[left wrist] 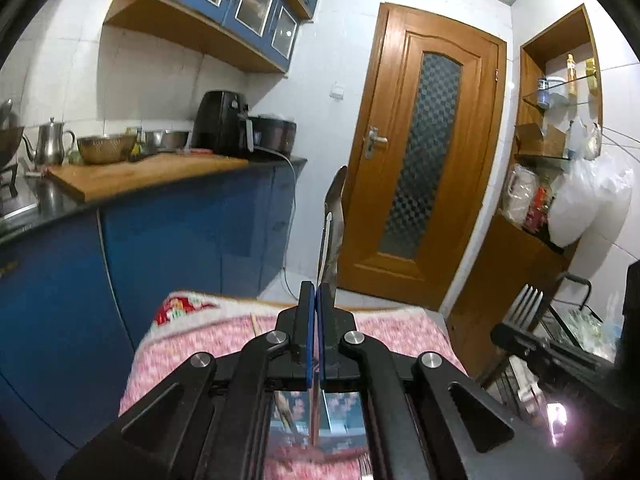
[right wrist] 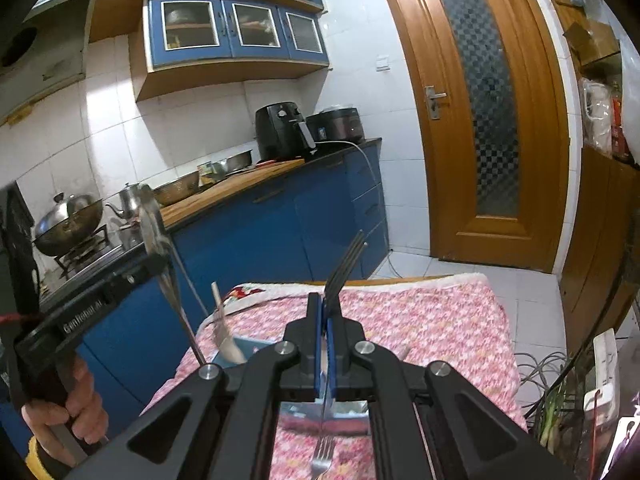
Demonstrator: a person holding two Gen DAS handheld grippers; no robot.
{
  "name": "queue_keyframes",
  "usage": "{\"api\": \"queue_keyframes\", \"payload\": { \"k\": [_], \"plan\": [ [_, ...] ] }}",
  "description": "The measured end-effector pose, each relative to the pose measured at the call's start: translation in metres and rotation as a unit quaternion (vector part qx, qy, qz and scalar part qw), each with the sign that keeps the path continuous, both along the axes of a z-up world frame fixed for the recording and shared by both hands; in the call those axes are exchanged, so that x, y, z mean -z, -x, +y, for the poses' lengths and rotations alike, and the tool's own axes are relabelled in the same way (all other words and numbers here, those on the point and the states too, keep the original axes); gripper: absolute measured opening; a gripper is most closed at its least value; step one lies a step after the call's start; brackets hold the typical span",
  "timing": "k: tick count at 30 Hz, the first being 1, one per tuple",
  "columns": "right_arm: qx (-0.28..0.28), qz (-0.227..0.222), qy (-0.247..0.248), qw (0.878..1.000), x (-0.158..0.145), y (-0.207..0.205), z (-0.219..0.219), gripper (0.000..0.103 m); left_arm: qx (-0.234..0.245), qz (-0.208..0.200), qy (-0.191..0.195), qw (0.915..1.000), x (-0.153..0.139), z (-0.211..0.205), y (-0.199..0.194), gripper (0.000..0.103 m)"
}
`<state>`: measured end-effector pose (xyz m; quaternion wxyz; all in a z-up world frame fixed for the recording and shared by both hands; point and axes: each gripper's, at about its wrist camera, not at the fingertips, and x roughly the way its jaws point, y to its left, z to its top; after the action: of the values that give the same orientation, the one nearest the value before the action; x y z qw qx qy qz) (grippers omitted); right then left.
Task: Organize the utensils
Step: 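Lift the knife and fork and carry them above the blue holder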
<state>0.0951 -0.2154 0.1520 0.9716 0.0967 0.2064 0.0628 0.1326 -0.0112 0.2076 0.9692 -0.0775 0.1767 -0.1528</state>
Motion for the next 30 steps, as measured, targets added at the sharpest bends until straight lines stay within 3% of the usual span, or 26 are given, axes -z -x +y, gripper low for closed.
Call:
{"api": "queue_keyframes", "payload": {
  "k": [7,18,30],
  "plan": [
    [0.015,0.003,0.026,1.000,0.006,-0.026,-0.002,0.004,-0.035,-0.026,-0.027,0.9987,0.012,-0.014,-0.030,0.000],
    [-0.019,0.058,0.049,0.997,0.048,-0.052,0.008,0.004,-0.020,0.036,-0.029,0.9987,0.072,-0.020,-0.051,0.000],
    [-0.050,0.112,0.030,0.992,0.081,-0.061,0.005,0.006,-0.003,0.074,-0.037,0.9966,0.103,-0.019,-0.049,0.000]
  ]
}}
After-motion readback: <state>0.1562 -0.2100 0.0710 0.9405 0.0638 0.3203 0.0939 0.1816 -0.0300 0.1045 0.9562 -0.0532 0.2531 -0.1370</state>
